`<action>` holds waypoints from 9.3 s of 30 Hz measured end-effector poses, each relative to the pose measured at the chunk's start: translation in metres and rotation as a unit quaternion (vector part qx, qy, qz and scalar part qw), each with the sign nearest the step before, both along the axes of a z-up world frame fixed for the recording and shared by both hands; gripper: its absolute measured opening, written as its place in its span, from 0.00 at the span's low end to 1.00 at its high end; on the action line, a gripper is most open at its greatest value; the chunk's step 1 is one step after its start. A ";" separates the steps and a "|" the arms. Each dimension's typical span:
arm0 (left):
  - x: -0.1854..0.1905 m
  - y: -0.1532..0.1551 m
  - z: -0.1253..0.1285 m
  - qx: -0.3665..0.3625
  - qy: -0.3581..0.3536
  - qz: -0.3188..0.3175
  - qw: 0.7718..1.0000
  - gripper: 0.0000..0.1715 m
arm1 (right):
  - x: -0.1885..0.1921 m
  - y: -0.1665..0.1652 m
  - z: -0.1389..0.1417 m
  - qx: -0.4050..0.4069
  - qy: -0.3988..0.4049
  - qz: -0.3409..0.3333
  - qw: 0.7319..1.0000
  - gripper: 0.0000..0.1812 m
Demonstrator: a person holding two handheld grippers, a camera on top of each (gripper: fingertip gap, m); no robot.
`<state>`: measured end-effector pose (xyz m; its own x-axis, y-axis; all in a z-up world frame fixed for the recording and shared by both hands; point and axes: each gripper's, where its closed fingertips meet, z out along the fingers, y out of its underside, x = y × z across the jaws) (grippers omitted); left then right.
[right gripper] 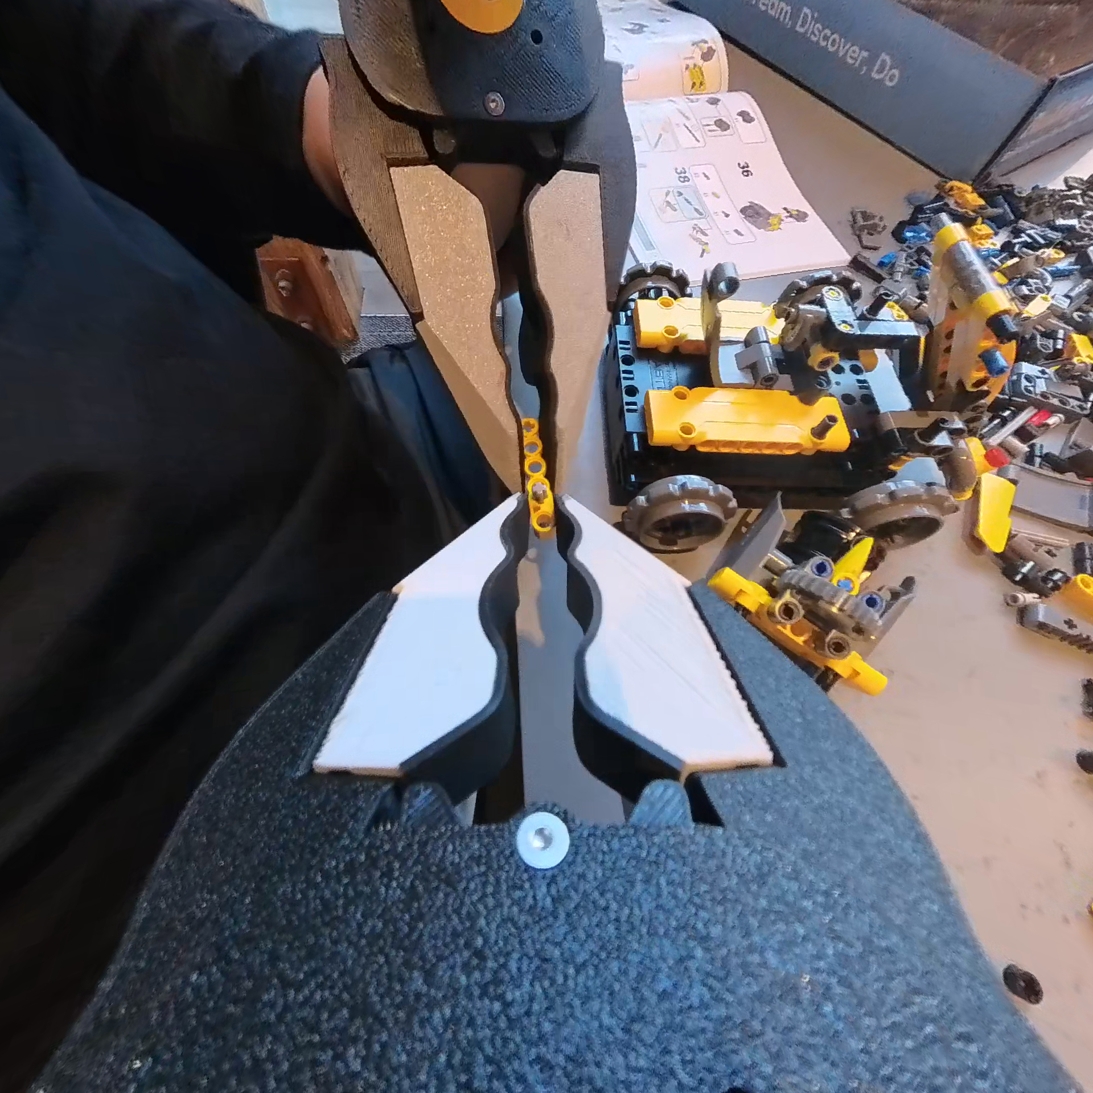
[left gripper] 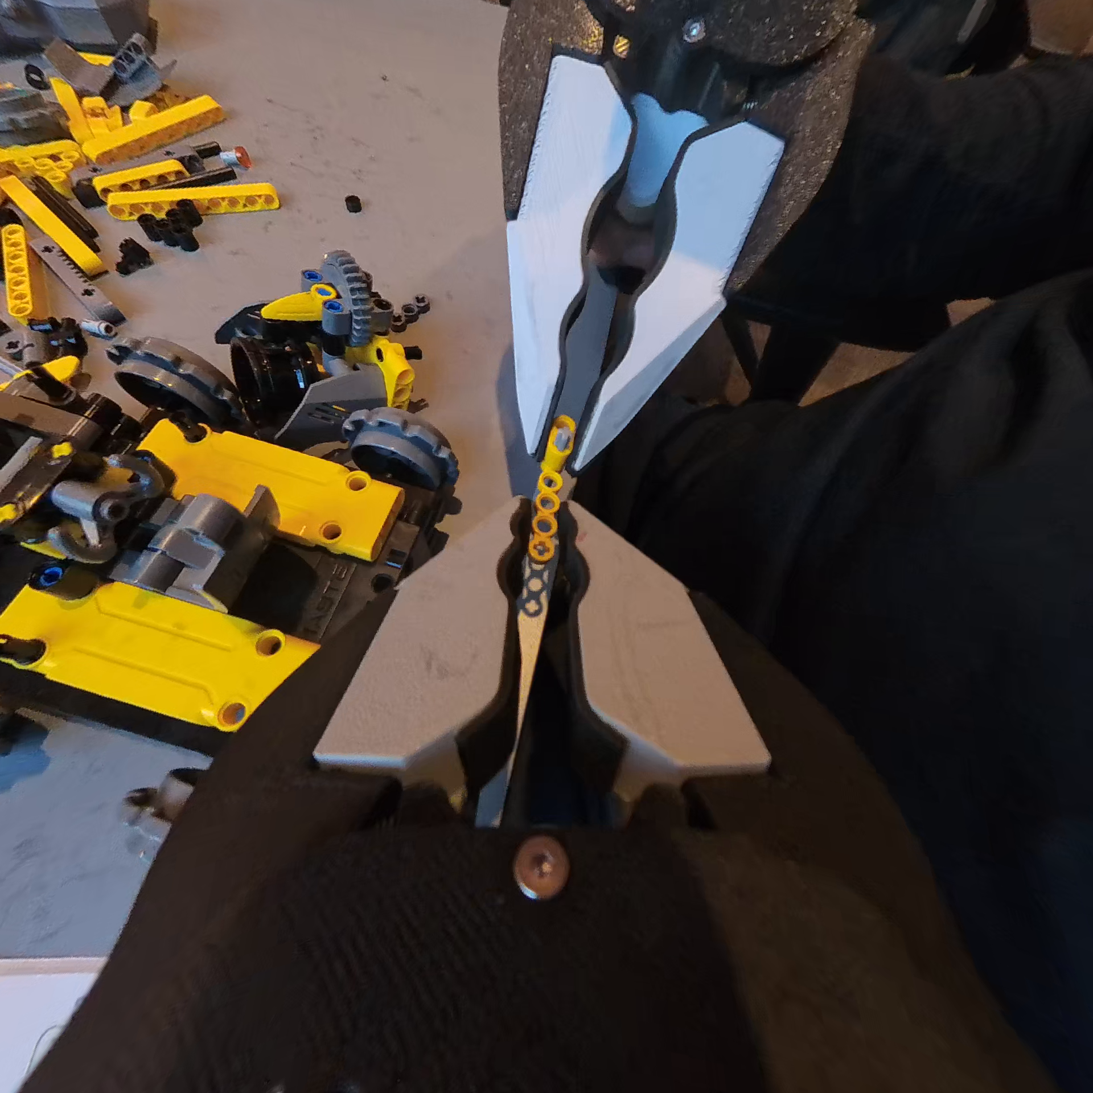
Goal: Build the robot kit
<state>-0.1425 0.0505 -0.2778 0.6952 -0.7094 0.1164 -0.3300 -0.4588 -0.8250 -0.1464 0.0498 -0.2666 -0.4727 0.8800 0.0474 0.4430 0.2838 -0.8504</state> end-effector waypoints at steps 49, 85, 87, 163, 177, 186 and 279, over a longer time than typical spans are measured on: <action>-0.014 0.008 -0.002 0.013 0.016 0.018 1.000 0.07 | -0.007 0.007 -0.008 -0.007 -0.108 -0.002 0.994 0.04; -0.012 0.000 -0.015 -0.032 0.049 -0.023 0.998 0.03 | -0.011 -0.001 -0.010 -0.022 -0.162 0.019 0.986 0.04; -0.012 0.001 -0.005 -0.018 0.041 -0.022 0.999 0.03 | -0.012 -0.002 -0.002 -0.008 -0.143 0.020 0.990 0.04; 0.006 -0.020 -0.001 -0.121 -0.059 -0.007 0.991 0.03 | -0.005 -0.018 -0.022 0.268 0.011 0.012 0.963 0.21; 0.011 -0.034 -0.021 -0.143 -0.013 -0.031 0.989 0.02 | 0.002 -0.031 -0.040 0.300 -0.032 0.031 0.953 0.20; 0.008 -0.034 -0.020 -0.133 -0.025 -0.013 0.991 0.02 | -0.002 -0.033 -0.040 0.264 -0.029 0.024 0.964 0.21; -0.017 -0.013 0.007 0.154 0.073 0.099 0.980 0.03 | -0.017 -0.019 0.008 -0.130 0.144 -0.089 0.977 0.20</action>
<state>-0.1591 0.0374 -0.2704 0.8163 -0.5448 -0.1921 -0.3838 -0.2630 -0.8852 -0.1638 0.0309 -0.2582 -0.3111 0.9470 -0.0800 0.1984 -0.0176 -0.9800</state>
